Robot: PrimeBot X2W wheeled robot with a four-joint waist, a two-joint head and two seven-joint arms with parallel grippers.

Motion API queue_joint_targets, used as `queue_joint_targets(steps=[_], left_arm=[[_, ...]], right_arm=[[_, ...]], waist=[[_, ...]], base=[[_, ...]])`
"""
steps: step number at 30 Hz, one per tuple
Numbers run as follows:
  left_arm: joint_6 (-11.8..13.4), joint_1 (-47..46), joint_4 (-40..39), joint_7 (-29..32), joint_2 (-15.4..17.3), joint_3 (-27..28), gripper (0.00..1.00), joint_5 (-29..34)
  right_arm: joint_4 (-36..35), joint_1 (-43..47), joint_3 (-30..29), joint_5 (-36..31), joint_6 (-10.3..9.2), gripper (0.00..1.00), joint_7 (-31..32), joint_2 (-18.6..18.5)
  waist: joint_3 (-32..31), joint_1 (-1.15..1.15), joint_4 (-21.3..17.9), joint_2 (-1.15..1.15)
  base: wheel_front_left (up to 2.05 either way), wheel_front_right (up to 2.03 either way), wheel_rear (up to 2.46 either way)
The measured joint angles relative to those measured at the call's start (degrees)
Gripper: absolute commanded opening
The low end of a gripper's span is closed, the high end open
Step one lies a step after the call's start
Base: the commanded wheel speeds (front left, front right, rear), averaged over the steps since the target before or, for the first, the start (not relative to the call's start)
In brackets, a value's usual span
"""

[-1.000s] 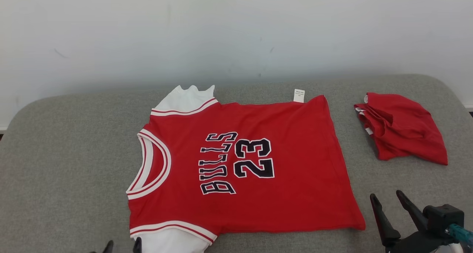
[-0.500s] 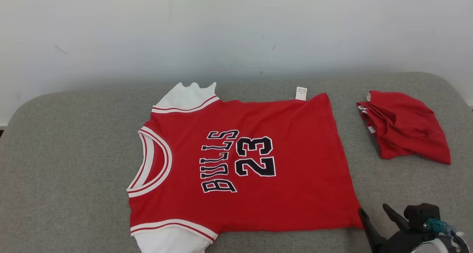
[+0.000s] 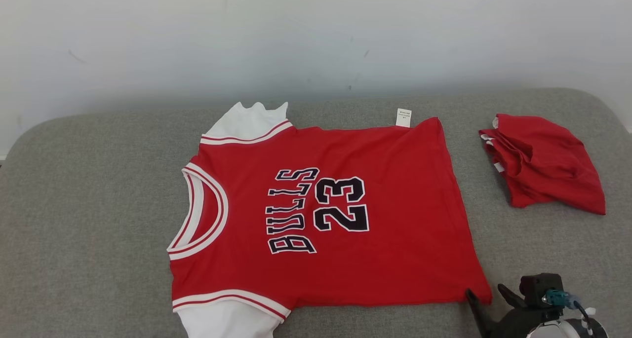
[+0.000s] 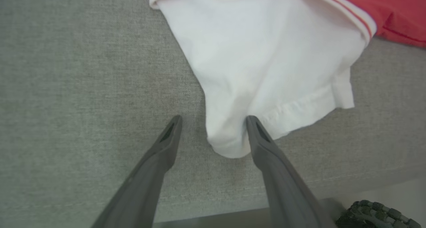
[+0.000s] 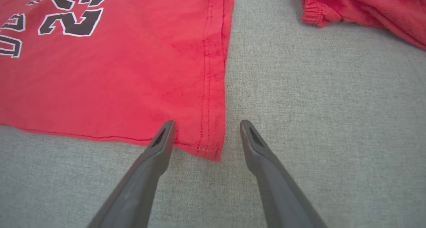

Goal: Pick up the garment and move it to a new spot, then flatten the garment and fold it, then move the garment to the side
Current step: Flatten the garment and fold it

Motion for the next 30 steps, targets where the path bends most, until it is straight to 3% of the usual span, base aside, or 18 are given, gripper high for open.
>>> queue_joint_targets(steps=[4, 5, 6, 7, 8, 9, 30], left_arm=[[-0.04, -1.09, 1.36, 0.07, -0.08, -0.58, 1.00, 0.05], [-0.34, -1.53, 1.85, 0.07, -0.10, -0.63, 0.95, 0.05], [-0.45, -1.87, 2.11, 0.07, -0.09, -0.62, 0.50, 0.05], [-0.45, -2.00, 2.44, 0.05, -0.12, -0.59, 0.42, 0.05], [-0.45, -2.11, 2.97, 0.04, -0.18, -0.59, 0.00, 0.05], [-0.46, -2.35, 3.47, -0.07, -0.18, -0.54, 0.00, 0.05], [-0.88, -4.24, 3.53, -3.64, -0.30, 0.64, 0.00, 0.04]], right_arm=[[1.86, -0.16, 0.64, 0.00, 0.26, 1.00, 0.59, 0.88], [2.48, -0.38, 0.70, 0.00, 0.27, 1.00, 0.78, 1.07], [3.21, -0.93, 0.89, 0.00, 0.27, 1.00, 1.01, 1.27], [3.65, -1.48, 0.93, 0.00, 0.30, 0.98, 1.09, 1.53], [4.25, -2.19, 1.09, 0.00, 0.46, 0.29, 1.24, 1.82], [4.56, -2.60, 1.22, 0.00, 0.46, 0.00, 1.26, 2.05], [7.13, -3.44, -0.56, 1.29, 2.94, 0.00, -1.85, 2.29]], waist=[[0.26, 0.00, 0.24, 0.00], [0.36, 0.00, 0.35, -0.01], [0.46, 0.00, 0.45, 0.00], [0.54, 0.00, 0.53, 0.00], [0.61, 0.00, 0.60, 0.00], [0.68, 0.00, 0.67, -0.01], [1.66, 0.00, 0.82, 0.00]], base=[[0.00, 0.00, 0.00], [0.00, 0.00, 0.00], [0.00, 0.00, 0.00], [0.00, 0.00, 0.00], [0.00, 0.00, 0.00], [0.00, 0.00, 0.00], [0.00, 0.00, 0.00]])
